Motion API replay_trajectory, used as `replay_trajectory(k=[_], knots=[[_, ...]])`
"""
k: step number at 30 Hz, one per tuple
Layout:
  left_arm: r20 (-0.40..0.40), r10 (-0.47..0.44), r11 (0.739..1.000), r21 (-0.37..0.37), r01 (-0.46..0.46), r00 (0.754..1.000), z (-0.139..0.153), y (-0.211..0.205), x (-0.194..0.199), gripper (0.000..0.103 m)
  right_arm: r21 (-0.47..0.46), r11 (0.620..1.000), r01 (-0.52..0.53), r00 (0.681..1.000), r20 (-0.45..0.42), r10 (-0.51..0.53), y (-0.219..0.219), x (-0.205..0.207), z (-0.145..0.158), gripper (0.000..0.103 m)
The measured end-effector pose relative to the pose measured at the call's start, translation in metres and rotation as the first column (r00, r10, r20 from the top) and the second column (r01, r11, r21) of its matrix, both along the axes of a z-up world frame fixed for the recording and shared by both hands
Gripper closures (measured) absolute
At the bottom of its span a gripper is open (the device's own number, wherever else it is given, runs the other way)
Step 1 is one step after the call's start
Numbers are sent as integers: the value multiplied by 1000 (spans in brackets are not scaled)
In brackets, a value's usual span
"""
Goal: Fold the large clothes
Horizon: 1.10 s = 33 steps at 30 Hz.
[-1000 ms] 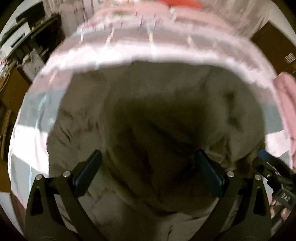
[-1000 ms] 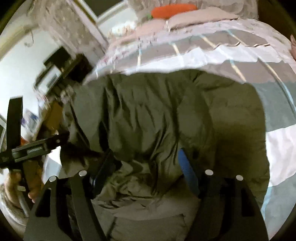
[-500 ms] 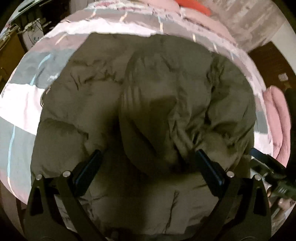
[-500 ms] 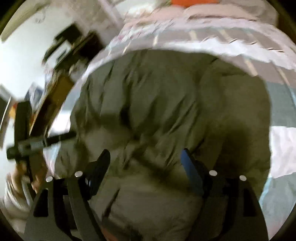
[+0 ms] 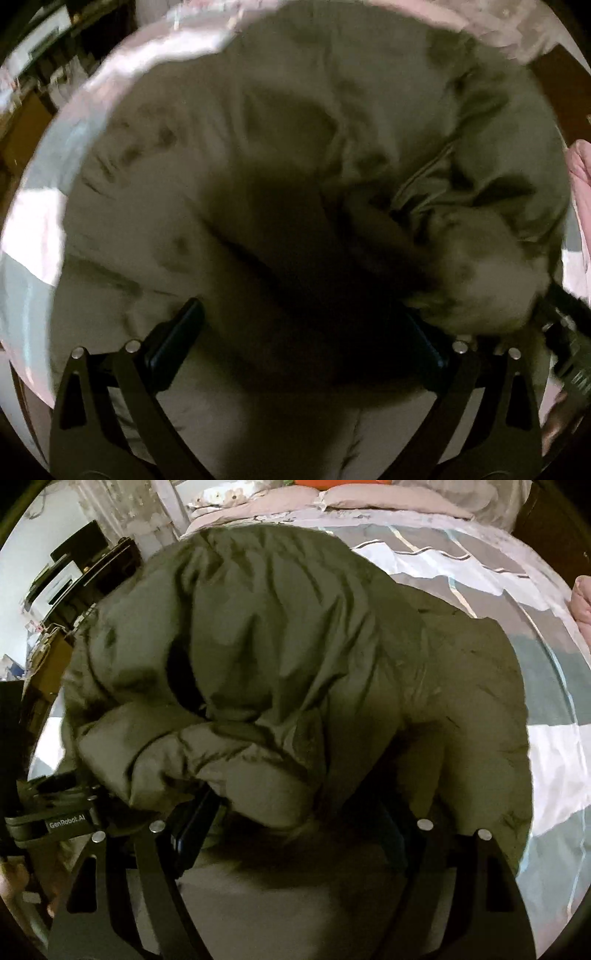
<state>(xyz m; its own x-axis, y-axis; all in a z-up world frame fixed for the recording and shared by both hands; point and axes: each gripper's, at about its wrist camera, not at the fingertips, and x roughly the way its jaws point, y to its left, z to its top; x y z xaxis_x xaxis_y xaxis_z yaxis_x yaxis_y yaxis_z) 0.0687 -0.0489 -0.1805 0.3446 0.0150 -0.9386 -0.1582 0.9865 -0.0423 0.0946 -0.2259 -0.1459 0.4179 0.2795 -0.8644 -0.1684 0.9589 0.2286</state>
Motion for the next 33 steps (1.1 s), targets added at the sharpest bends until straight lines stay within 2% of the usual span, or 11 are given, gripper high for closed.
replay_trajectory(k=[4,7,10,13,17,19,22,25,29,31,33], knots=[[138,53,998,-47,-47,989,36,34,-21,2,150,984,92,977,178,-118,-31,-16,46,24],[203,86,995,-68,-74,975,61,50,-6,2,209,966,152,951,234,-201,-41,5,61,25],[189,61,998,-22,-58,980,62,47,29,2,216,966,142,958,214,-189,-40,21,60,33],[91,37,999,26,-40,995,36,33,49,2,190,976,104,980,150,-134,-20,54,41,33],[-3,76,997,29,-76,997,-8,33,59,2,11,997,78,996,38,-79,18,78,-16,33],[-52,100,995,30,-99,994,-26,39,63,2,-30,996,85,996,-20,-85,27,83,-42,33],[-100,104,994,37,-100,990,-40,41,71,2,-113,992,48,999,-11,-49,36,82,-53,32],[-84,77,996,57,-73,993,-23,39,64,4,-58,997,56,998,-30,-57,27,67,-28,33],[83,75,996,-44,-72,994,27,45,17,2,-49,998,38,997,75,-34,15,14,22,33],[95,53,997,-56,-47,994,31,42,4,2,-25,999,26,997,69,-25,11,-8,24,33],[86,17,1000,-20,-15,996,26,34,-4,2,11,999,32,999,25,-32,10,-20,14,33]])
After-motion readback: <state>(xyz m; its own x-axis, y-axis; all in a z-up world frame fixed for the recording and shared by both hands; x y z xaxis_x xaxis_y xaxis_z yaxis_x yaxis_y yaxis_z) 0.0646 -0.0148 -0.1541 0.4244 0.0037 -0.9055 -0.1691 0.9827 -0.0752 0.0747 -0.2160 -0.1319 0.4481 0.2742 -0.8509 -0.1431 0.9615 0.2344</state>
